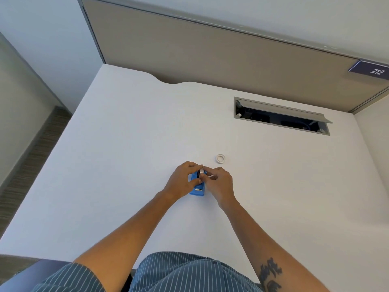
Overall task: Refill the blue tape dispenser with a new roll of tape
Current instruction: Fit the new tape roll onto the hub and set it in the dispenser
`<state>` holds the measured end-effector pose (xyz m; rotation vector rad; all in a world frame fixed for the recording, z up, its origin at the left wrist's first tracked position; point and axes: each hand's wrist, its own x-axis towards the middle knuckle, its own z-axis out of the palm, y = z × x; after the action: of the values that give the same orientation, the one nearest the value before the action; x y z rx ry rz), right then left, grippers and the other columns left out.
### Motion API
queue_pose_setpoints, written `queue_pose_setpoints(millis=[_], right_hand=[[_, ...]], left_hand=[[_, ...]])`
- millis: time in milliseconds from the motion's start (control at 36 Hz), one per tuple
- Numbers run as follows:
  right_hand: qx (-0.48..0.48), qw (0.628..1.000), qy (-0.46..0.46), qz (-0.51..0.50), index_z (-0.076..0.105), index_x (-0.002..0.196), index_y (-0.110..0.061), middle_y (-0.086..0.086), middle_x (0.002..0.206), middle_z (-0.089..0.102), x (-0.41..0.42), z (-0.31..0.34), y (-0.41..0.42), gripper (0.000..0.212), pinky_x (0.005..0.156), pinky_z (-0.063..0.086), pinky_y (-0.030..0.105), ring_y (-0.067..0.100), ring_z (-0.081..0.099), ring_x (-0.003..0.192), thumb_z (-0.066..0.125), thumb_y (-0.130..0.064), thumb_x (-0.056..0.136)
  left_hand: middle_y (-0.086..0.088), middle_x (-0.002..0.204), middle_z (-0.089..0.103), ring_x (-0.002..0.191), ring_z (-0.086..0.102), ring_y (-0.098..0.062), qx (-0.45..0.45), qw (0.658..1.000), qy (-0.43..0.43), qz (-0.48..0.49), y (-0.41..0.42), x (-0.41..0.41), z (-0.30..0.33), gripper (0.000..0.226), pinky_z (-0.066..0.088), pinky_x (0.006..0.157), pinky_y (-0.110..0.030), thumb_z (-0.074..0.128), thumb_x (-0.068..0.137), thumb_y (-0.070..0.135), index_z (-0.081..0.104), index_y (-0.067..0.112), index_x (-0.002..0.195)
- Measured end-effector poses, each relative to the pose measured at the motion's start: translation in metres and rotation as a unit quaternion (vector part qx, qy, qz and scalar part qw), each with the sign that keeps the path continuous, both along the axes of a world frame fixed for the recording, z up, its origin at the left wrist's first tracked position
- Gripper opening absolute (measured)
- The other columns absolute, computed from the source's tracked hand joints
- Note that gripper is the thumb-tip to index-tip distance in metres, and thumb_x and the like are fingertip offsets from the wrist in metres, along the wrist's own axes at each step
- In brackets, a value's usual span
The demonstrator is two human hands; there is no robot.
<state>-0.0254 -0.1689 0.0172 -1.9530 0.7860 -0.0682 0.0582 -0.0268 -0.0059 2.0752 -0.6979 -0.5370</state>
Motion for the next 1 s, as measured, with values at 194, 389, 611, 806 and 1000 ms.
queue_pose_setpoints(millis=[194, 389, 611, 806, 1000], right_hand=[[-0.022, 1.000, -0.019, -0.012, 0.083, 0.113, -0.025, -0.004, 0.097, 0.073, 0.001, -0.002, -0.001, 0.020, 0.080, 0.053, 0.021, 0.013, 0.069, 0.089, 0.077, -0.024, 0.094], [-0.060, 0.998, -0.016, -0.018, 0.083, 0.103, -0.032, -0.012, 0.094, 0.073, 0.002, -0.005, -0.001, 0.013, 0.075, 0.054, 0.023, 0.007, 0.068, 0.086, 0.079, -0.031, 0.091], [-0.083, 0.996, -0.013, -0.024, 0.082, 0.098, -0.028, -0.015, 0.095, 0.075, 0.005, -0.007, -0.001, 0.008, 0.075, 0.055, 0.026, 0.005, 0.069, 0.083, 0.075, -0.030, 0.094], [-0.080, 0.995, -0.050, 0.009, 0.078, 0.100, -0.025, -0.014, 0.098, 0.074, -0.003, -0.007, -0.002, 0.013, 0.078, 0.058, 0.026, 0.007, 0.070, 0.085, 0.069, -0.016, 0.096], [-0.141, 0.985, -0.046, 0.087, 0.079, 0.104, -0.026, -0.012, 0.097, 0.069, -0.012, -0.003, -0.004, 0.018, 0.071, 0.060, 0.032, 0.008, 0.070, 0.082, 0.074, -0.012, 0.093]], left_hand=[[0.002, 0.132, 0.063, 0.119, 0.060, -0.014, -0.004, 1.000, -0.002, -0.005, 0.000, 0.001, -0.001, 0.050, 0.051, 0.103, -0.028, 0.078, 0.091, 0.024, 0.065, 0.019, 0.139], [0.004, 0.130, 0.063, 0.118, 0.059, -0.012, -0.004, 1.000, -0.006, -0.007, 0.001, 0.001, -0.003, 0.049, 0.050, 0.101, -0.025, 0.078, 0.091, 0.025, 0.065, 0.021, 0.138], [0.003, 0.131, 0.062, 0.119, 0.058, -0.013, 0.007, 1.000, -0.018, -0.005, 0.001, 0.000, -0.004, 0.049, 0.045, 0.099, -0.021, 0.078, 0.091, 0.024, 0.065, 0.023, 0.138], [0.005, 0.131, 0.062, 0.118, 0.058, -0.013, 0.006, 1.000, -0.014, -0.004, 0.000, 0.001, -0.004, 0.047, 0.049, 0.101, -0.027, 0.077, 0.091, 0.026, 0.066, 0.025, 0.136], [0.005, 0.131, 0.062, 0.119, 0.059, -0.014, 0.008, 1.000, -0.010, 0.003, 0.000, 0.000, -0.005, 0.046, 0.050, 0.102, -0.026, 0.076, 0.092, 0.028, 0.066, 0.023, 0.137]])
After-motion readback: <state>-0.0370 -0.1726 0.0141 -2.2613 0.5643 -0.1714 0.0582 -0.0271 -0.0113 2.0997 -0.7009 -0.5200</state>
